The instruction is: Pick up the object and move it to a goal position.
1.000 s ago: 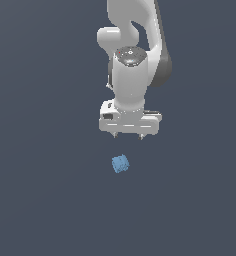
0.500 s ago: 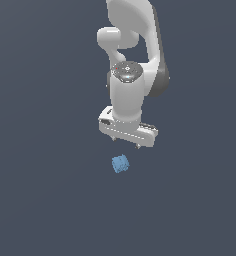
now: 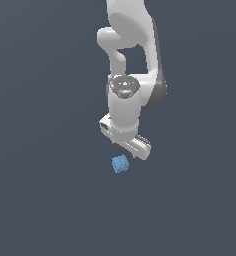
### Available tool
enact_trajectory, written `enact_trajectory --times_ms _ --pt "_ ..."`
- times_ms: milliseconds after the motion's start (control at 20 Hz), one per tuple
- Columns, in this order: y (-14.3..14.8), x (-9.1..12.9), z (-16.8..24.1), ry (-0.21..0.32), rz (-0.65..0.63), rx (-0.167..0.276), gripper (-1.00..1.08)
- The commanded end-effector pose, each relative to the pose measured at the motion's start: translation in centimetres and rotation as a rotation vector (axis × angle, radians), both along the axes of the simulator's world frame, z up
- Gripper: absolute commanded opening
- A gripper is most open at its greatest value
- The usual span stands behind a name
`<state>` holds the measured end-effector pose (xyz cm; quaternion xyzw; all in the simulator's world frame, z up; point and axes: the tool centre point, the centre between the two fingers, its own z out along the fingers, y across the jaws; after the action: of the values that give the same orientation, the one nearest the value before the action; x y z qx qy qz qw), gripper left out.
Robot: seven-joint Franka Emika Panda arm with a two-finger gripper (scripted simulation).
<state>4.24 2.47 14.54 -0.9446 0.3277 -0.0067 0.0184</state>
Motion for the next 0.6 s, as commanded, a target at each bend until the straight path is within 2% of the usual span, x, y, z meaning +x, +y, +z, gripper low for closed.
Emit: enact_trajectory --times_ms 0,550 --pt "-0.2 0.3 -0.7 0.006 -0.072 -0.001 1.00" --pt "-1.0 1.2 -3.8 0.025 -0.361 -0.013 1.00"
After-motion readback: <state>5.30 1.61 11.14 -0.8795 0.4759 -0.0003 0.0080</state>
